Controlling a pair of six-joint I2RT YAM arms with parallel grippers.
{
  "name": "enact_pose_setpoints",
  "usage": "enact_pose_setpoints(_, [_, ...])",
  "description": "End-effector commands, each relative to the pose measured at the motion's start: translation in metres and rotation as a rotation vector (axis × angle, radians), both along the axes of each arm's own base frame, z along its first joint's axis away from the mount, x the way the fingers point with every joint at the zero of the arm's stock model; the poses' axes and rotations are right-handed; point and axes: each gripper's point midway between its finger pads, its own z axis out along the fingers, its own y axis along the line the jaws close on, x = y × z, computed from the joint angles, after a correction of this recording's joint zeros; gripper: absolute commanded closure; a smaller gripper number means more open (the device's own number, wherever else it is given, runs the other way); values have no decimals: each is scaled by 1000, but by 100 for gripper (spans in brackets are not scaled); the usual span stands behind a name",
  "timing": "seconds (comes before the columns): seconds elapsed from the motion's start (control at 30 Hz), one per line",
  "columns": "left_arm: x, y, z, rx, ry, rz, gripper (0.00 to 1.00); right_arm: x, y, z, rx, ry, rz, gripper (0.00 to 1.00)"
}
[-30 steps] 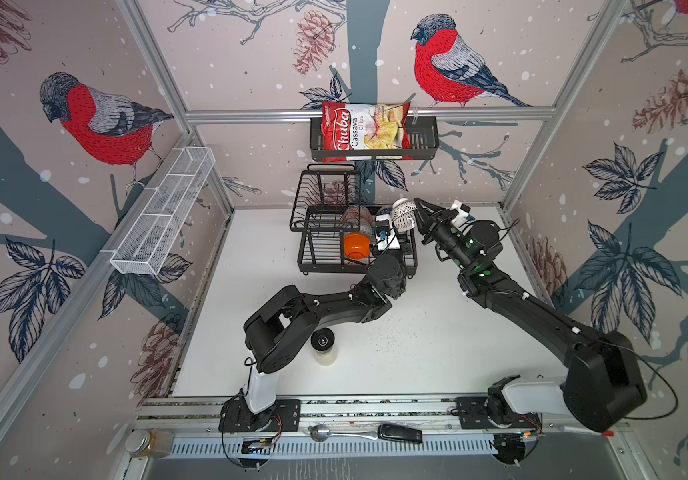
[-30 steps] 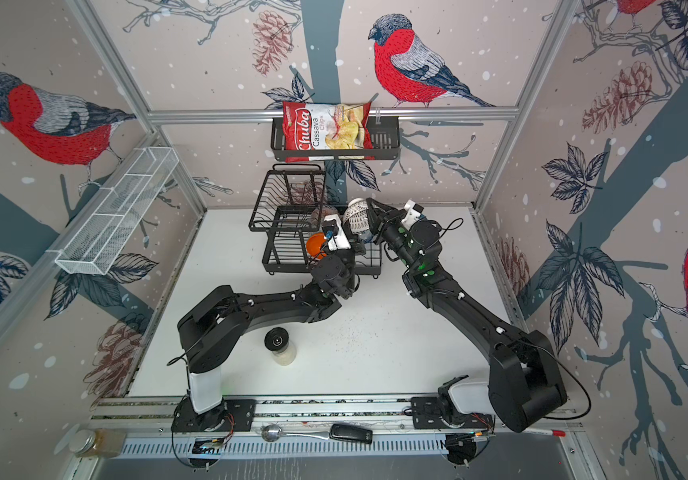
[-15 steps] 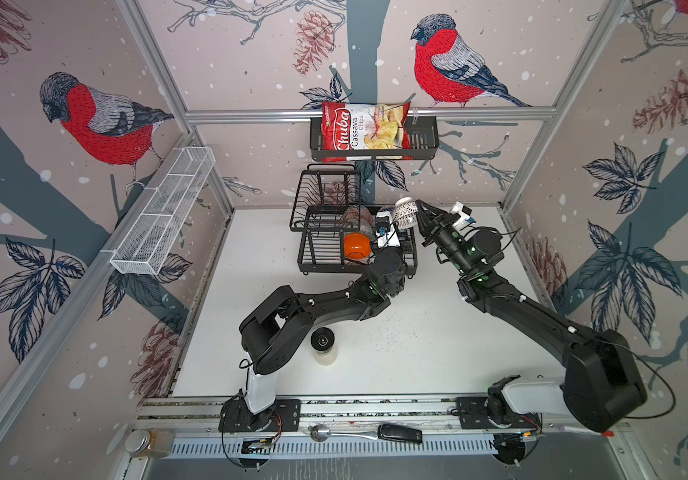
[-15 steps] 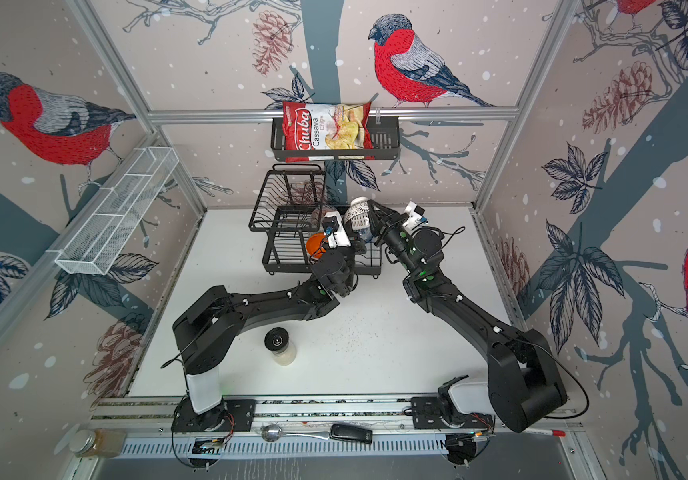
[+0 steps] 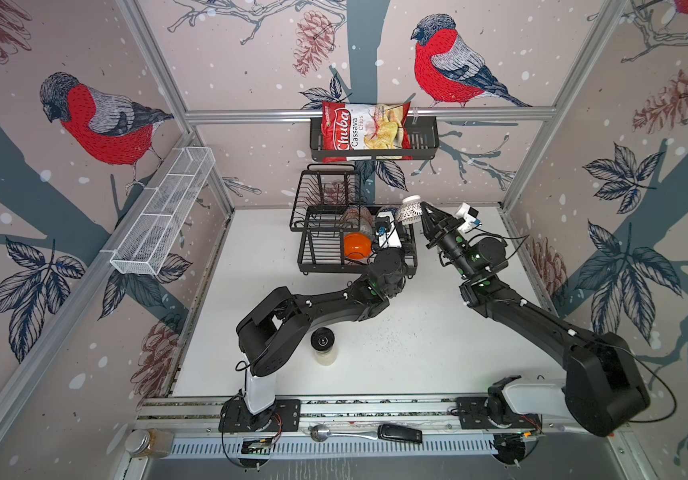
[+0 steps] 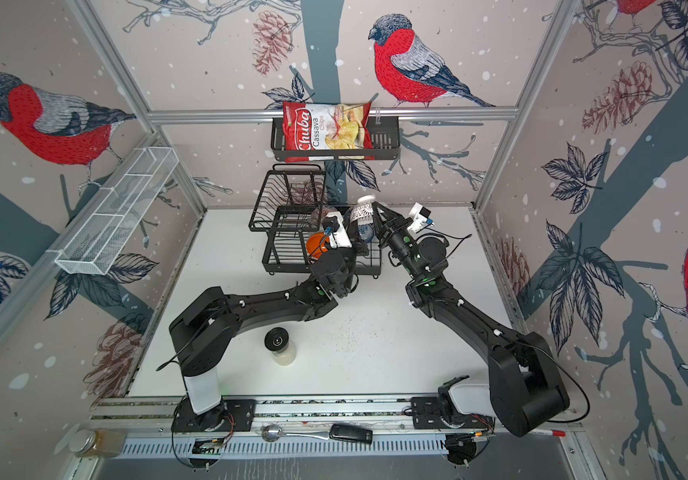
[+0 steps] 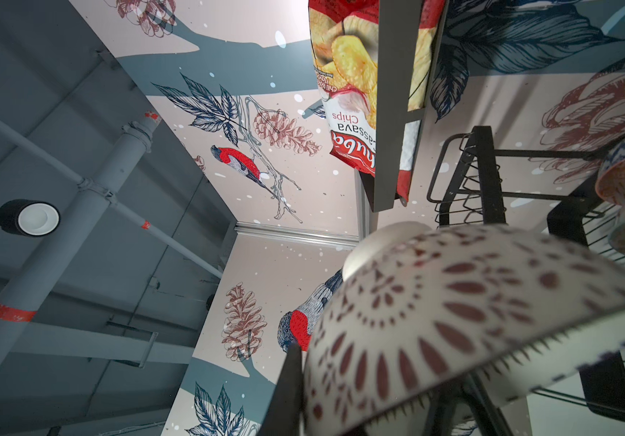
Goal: Load the bowls into the dish rack
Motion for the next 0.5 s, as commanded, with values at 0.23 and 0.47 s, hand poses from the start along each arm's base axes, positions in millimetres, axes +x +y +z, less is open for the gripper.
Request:
enact_pose_setpoints(0.23, [-4, 4, 5, -40, 28, -33, 60, -15, -15, 27, -5, -171, -65, 100])
enact_pose_setpoints(0.47, [-1, 2, -11, 28, 116, -94, 32, -17, -22, 29, -21, -200, -101, 100])
